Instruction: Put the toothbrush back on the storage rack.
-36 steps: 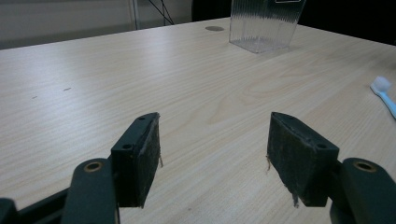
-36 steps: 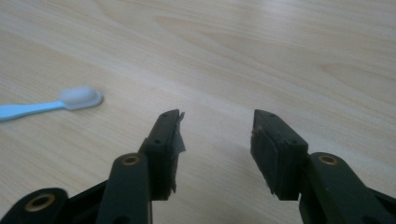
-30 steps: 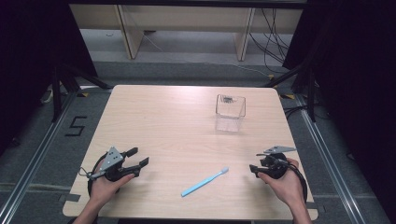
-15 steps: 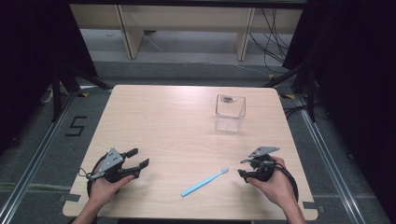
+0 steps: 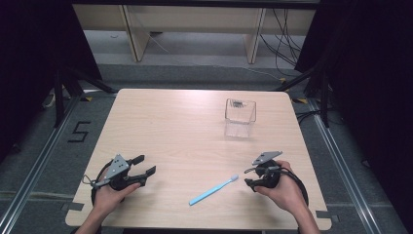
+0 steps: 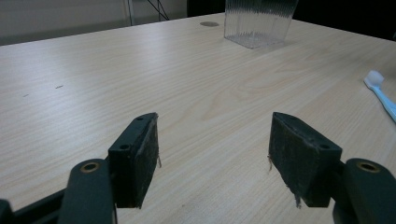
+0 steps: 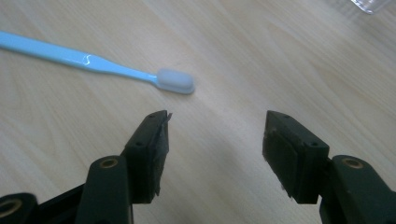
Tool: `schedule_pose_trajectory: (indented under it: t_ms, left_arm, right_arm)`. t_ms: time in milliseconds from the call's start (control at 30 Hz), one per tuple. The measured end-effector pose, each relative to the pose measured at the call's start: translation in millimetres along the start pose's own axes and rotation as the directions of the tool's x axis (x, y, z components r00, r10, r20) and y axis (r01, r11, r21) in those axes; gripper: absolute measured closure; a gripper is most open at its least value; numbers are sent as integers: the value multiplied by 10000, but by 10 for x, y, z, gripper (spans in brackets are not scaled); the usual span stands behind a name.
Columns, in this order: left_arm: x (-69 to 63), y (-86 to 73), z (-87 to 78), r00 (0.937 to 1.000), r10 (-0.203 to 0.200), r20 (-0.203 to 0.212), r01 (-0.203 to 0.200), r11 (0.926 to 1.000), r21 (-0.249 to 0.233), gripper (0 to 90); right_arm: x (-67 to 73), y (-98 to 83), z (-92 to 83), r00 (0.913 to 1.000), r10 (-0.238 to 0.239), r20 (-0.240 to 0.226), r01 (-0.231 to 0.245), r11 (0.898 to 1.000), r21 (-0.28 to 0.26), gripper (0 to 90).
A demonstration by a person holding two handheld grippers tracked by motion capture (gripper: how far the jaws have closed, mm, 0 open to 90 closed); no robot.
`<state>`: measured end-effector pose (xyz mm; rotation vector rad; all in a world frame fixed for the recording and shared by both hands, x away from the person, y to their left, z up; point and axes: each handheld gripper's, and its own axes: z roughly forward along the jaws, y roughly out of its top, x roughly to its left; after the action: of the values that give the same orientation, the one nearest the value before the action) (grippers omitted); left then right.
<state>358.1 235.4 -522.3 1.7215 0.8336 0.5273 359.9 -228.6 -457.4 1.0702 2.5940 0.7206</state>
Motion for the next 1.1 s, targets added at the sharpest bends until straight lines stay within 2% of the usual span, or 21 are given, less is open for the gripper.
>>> schedule_pose_trajectory:
  t_ms: [67, 167, 200, 233, 267, 333, 400, 500, 533, 633, 667, 700, 733, 767, 867, 967, 1000, 1033, 1067, 1100]
  left_arm:
    - [0, -4, 13, 10000, -24, 89, 25, 9999, -111, 327]
    - [1, -4, 13, 9999, -34, 102, 36, 9999, -113, 327]
    - [2, -4, 12, 9999, -33, 99, 34, 9999, -110, 327]
    - [0, 0, 2, 10000, -17, 36, 17, 10000, 6, 327]
    - [0, 0, 2, 10000, -17, 36, 17, 10000, 6, 327]
    - [-1, 0, 4, 10000, -28, 47, 28, 10000, 9, 327]
    - [-1, -4, 15, 9999, -59, 111, 60, 9999, -103, 327]
    - [-4, 1, 6, 10000, -36, 56, 36, 10000, 15, 327]
    - [-3, -1, 10, 10000, -47, 75, 47, 10000, -27, 327]
    - [-5, 1, 10, 10000, -52, 57, 52, 10000, 15, 327]
    - [-7, 2, 12, 10000, -61, 46, 61, 10000, 14, 327]
    - [-7, 2, 12, 10000, -61, 46, 61, 10000, 14, 327]
    - [-4, -2, 24, 9999, -71, 140, 72, 9999, -97, 327]
    - [-5, -2, 24, 9999, -71, 137, 73, 9999, -100, 327]
    - [-5, -2, 24, 9999, -69, 142, 70, 9999, -103, 327]
    - [-1, -2, 24, 9999, -82, 144, 84, 9999, -96, 327]
    - [-1, 0, 20, 9999, -80, 119, 81, 9999, -59, 326]
    - [0, 0, 20, 9999, -78, 127, 79, 9999, -64, 326]
    - [0, 0, 20, 9999, -82, 127, 83, 9999, -65, 326]
    - [0, 0, 20, 9999, -78, 128, 78, 9999, -64, 326]
  right_arm:
    - [29, 35, 20, 9985, -517, -173, 521, 9985, 189, 432]
    - [46, 63, 34, 9966, -784, -269, 794, 9961, 379, 434]
    - [44, 92, 63, 9920, -1202, -390, 1221, 9913, 495, 435]
    - [51, 99, 68, 9928, -1147, -341, 1165, 9915, 580, 435]
    - [39, 113, 75, 9885, -1459, -410, 1481, 9874, 564, 436]
    - [53, 134, 82, 9892, -1373, -516, 1408, 9873, 738, 437]
    - [58, 163, 105, 9836, -1645, -733, 1701, 9823, 786, 437]
    - [88, 193, 100, 9819, -1775, -665, 1828, 9795, 850, 438]
    - [101, 236, 111, 9706, -2265, -816, 2329, 9692, 799, 444]
    - [144, 269, 118, 9683, -2319, -924, 2401, 9665, 907, 448]
    - [172, 307, 134, 9604, -2568, -1079, 2671, 9589, 954, 450]
    - [172, 307, 134, 9604, -2568, -1079, 2671, 9589, 954, 450]
    - [183, 322, 147, 9559, -2703, -1152, 2817, 9545, 980, 451]
    - [202, 349, 166, 9464, -2963, -1287, 3098, 9454, 1010, 452]
    - [260, 400, 201, 9382, -3148, -1440, 3317, 9365, 1138, 455]
    - [296, 458, 250, 9253, -3405, -1670, 3614, 9252, 1161, 460]
    - [297, 484, 277, 9165, -3588, -1771, 3806, 9182, 1096, 462]
    - [310, 494, 284, 9199, -3500, -1768, 3729, 9203, 1184, 462]
    - [313, 507, 296, 9159, -3580, -1813, 3816, 9168, 1174, 462]
    - [313, 507, 296, 9159, -3580, -1813, 3816, 9168, 1174, 462]
